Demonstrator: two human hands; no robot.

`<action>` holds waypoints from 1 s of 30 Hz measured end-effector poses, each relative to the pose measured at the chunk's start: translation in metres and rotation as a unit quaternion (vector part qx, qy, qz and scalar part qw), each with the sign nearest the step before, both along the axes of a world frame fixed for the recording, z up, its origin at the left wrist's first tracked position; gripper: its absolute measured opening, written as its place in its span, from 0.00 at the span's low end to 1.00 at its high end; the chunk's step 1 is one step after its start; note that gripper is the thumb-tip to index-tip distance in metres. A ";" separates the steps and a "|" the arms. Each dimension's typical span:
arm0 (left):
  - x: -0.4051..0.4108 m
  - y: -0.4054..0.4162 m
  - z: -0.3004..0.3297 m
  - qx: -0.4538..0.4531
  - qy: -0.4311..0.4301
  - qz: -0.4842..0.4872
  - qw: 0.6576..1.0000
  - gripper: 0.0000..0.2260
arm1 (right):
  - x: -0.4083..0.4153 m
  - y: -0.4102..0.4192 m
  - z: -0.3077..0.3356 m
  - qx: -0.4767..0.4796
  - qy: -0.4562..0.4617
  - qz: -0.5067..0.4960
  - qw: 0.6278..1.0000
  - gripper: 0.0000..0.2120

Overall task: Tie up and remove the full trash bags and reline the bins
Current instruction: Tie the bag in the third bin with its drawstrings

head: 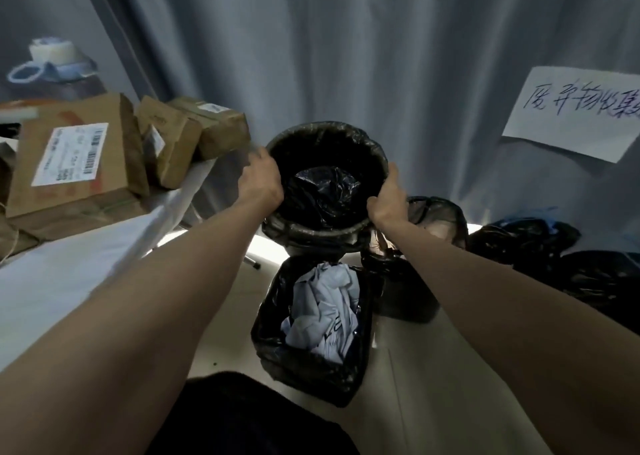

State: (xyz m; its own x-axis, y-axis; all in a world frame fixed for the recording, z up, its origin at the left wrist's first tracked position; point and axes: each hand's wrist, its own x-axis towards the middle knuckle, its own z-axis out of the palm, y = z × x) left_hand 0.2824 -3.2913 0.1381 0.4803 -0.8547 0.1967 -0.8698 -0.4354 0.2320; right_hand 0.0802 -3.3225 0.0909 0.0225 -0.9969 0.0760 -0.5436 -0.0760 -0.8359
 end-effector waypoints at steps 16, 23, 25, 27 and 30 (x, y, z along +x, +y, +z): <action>0.060 -0.063 -0.129 0.160 0.027 0.028 0.986 0.22 | 0.048 -0.069 -0.078 0.082 0.271 0.073 0.956 0.29; 0.051 -0.037 -0.108 0.196 0.007 -0.019 0.980 0.23 | 0.037 -0.032 -0.069 0.000 0.336 0.106 0.936 0.26; 0.042 -0.028 -0.085 0.192 -0.022 -0.049 0.980 0.23 | 0.032 -0.015 -0.058 -0.017 0.338 0.119 0.933 0.25; 0.029 -0.018 -0.063 0.188 -0.045 -0.080 0.978 0.24 | 0.026 0.004 -0.047 -0.033 0.333 0.137 0.932 0.24; 0.006 0.011 -0.047 0.185 -0.071 -0.086 0.976 0.24 | 0.013 0.036 -0.037 -0.051 0.331 0.155 0.929 0.22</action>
State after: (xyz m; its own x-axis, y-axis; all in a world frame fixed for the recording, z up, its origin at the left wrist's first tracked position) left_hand 0.2883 -3.2799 0.0908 0.3132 -0.9458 -0.0862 -0.9496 -0.3106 -0.0419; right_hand 0.0933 -3.2860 0.0541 0.3834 -0.9228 0.0373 -0.8749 -0.3759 -0.3055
